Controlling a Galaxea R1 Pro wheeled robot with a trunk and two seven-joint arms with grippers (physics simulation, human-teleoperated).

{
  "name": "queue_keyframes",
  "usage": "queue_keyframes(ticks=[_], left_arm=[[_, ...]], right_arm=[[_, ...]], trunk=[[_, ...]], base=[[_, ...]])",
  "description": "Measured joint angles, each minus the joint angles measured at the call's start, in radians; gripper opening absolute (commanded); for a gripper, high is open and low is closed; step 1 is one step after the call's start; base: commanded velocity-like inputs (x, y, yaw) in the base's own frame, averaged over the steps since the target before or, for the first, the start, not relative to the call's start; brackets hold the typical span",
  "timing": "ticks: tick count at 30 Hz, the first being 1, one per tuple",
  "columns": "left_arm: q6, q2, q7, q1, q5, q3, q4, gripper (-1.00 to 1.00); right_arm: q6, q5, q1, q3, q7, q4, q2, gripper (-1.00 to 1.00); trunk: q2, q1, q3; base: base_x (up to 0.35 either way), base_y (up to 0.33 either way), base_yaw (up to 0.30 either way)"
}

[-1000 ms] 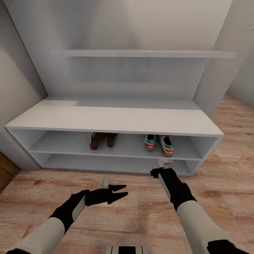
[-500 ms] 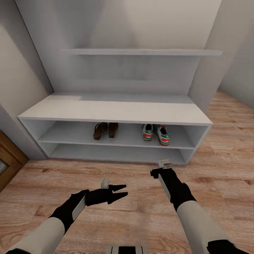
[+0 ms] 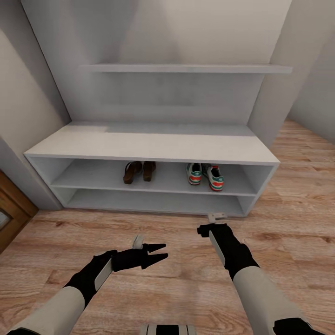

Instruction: Pick up the two gym shoes and the two sandals from the corridor floor and place them onto the hallstand (shoe rack) in the corridor, making sure they are on the rack and not on the floor. Arrange them so the two gym shoes are next to each other and the two sandals are next to each other.

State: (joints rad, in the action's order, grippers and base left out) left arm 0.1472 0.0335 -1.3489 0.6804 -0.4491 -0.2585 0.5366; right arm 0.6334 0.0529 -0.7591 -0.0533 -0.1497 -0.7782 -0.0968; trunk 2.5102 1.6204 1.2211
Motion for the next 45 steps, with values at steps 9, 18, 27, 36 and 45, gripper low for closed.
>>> queue_keyframes(ticks=[9, 18, 27, 36, 45], left_arm=[[0.0, 0.001, 0.001, 0.0, 0.0, 0.0, 0.0, 1.0], [0.0, 0.002, 0.001, 0.0, 0.0, 0.0, 0.0, 1.0], [0.0, 0.003, 0.001, 0.0, 0.0, 0.0, 0.0, 1.0], [0.002, 0.024, 0.0, 0.0, 0.0, 0.003, 0.0, 1.0], [0.002, 0.048, 0.0, 0.0, -0.002, 0.003, 0.0, 1.0]], right_arm=[[0.002, -0.073, 0.0, 0.001, 0.005, 0.001, 0.0, 1.0], [-0.075, -0.08, 0.0, -0.001, 0.005, 0.041, -0.004, 1.0], [-0.158, -0.08, 0.0, -0.002, 0.004, 0.16, -0.005, 1.0], [-0.161, -0.094, 0.0, -0.001, 0.006, 0.172, -0.006, 1.0], [-0.161, -0.328, 0.0, 0.002, 0.15, 0.39, -0.004, 1.0]], trunk=[[-0.001, -0.003, -0.023], [-0.003, -0.007, -0.058], [-0.006, -0.011, -0.093], [-0.008, -0.015, -0.128], [-0.01, -0.019, -0.162]], base=[[0.0, 0.0, 0.0], [0.0, 0.0, 0.0], [0.0, 0.0, 0.0], [0.0, 0.0, 0.0], [0.0, 0.0, 0.0]])
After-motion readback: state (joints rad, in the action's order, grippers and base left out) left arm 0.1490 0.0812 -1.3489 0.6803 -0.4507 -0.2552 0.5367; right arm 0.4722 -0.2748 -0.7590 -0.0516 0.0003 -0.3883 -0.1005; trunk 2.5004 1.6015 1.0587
